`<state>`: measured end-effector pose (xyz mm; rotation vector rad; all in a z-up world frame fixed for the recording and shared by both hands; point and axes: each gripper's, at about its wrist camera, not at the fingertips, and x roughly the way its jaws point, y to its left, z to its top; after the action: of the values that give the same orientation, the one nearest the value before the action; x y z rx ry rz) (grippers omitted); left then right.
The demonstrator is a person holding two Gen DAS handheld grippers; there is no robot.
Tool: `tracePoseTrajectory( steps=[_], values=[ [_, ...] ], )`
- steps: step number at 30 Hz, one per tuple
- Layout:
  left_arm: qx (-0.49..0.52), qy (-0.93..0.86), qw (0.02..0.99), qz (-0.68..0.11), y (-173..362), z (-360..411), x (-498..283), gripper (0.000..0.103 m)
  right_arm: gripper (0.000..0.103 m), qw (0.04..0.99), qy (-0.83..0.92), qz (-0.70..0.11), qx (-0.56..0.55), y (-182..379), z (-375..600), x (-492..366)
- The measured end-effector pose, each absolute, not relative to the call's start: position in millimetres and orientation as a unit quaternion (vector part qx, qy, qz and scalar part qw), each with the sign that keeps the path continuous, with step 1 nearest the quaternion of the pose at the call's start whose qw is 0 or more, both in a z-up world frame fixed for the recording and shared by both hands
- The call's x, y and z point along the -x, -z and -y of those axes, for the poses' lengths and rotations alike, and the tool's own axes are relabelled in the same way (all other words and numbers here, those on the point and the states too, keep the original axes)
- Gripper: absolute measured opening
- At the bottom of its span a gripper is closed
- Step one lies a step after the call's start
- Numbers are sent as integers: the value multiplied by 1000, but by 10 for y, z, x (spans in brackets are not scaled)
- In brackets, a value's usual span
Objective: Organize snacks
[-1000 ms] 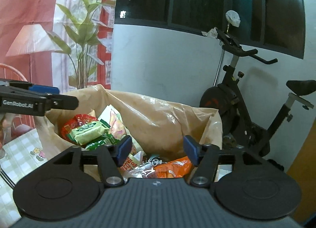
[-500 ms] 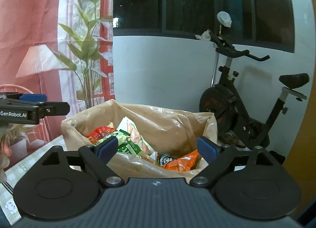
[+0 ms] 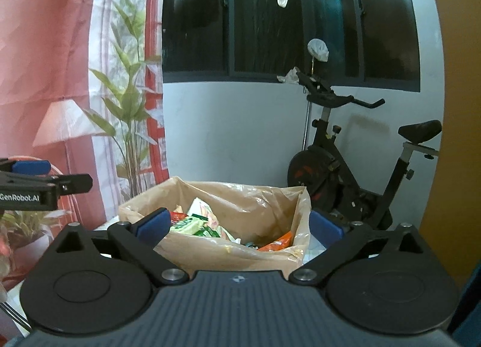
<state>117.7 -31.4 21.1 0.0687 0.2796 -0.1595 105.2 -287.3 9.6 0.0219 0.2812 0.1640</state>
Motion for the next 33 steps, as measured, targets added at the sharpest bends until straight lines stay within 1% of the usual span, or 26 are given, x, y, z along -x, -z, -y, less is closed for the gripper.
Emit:
tracePoseTrajectory(
  steps=[12,33],
  values=[
    [-24,57,988,-139,-261,282,-774,99,102,988,-82,-130,-28,-157,2843,-570],
    [-22,49,990,-129,-257,298,-671,99,102,987,-81,-132,-31,-122,2854,-466]
  ],
)
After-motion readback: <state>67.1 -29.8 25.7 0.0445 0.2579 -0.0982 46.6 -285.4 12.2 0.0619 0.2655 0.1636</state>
